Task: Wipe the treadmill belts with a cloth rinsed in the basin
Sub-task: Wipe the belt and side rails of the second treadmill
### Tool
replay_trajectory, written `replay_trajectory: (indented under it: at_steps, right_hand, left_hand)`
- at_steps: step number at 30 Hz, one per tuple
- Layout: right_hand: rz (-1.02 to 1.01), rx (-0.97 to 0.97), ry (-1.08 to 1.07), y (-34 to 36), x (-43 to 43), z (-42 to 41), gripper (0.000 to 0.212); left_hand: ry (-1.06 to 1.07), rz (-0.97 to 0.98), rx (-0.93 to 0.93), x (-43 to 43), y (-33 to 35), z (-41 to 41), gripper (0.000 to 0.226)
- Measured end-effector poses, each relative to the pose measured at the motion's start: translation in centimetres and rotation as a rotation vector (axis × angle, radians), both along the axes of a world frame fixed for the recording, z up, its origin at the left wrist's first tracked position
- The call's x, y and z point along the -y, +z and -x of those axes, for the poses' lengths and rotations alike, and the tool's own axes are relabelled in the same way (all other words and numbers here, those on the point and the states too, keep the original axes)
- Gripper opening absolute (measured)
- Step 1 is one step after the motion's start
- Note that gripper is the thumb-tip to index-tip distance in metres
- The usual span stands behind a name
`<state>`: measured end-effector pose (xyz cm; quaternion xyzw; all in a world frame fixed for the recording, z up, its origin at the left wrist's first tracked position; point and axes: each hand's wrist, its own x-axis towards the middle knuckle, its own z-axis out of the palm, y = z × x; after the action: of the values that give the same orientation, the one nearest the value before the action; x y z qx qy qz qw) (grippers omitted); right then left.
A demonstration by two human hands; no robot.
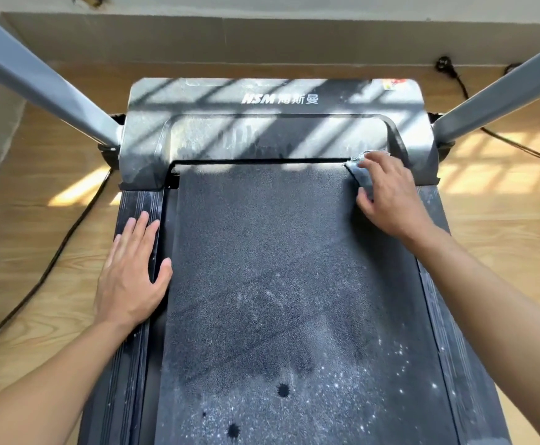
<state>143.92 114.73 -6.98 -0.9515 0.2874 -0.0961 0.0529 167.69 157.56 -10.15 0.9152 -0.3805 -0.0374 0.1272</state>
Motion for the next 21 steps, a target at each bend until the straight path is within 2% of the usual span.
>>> replay_trajectory:
  at_steps: [2,5,8,11,18,21]
  right_hand:
    - [-0.083,-0.058,0.021,-1.6,0.2,-0.2,0.066]
    - [-0.163,-0.157,-0.170,-3.6,-1.1,-0.8,0.090]
    - [-0.282,-0.095,-0.416,-3.8,-3.8,-3.6,0.113]
    - [-0.411,-0.056,-0.506,-3.1,-8.1,-9.7,0.122]
    - [-0.436,-0.121,-0.328,-3.0,-20.5,-21.5,0.127]
    - [-0.360,-0.209,-0.140,-3.0,-23.8,-23.2,0.123]
  left_hand:
    - [-0.005,0.002,-0.002,0.0,-0.1,0.0,0.075]
    - [-0.008,0.002,-0.003,-0.1,-0.2,-0.1,0.075]
    - [-0.020,-0.032,0.018,-0.1,-0.4,-0.3,0.076]
    - [-0.020,-0.024,0.009,0.0,-0.4,-0.1,0.068]
    - [0.043,0.161,-0.054,-0.2,-0.5,-0.1,0.058]
    - [0.060,0.194,-0.066,-0.4,-0.6,0.0,0.057]
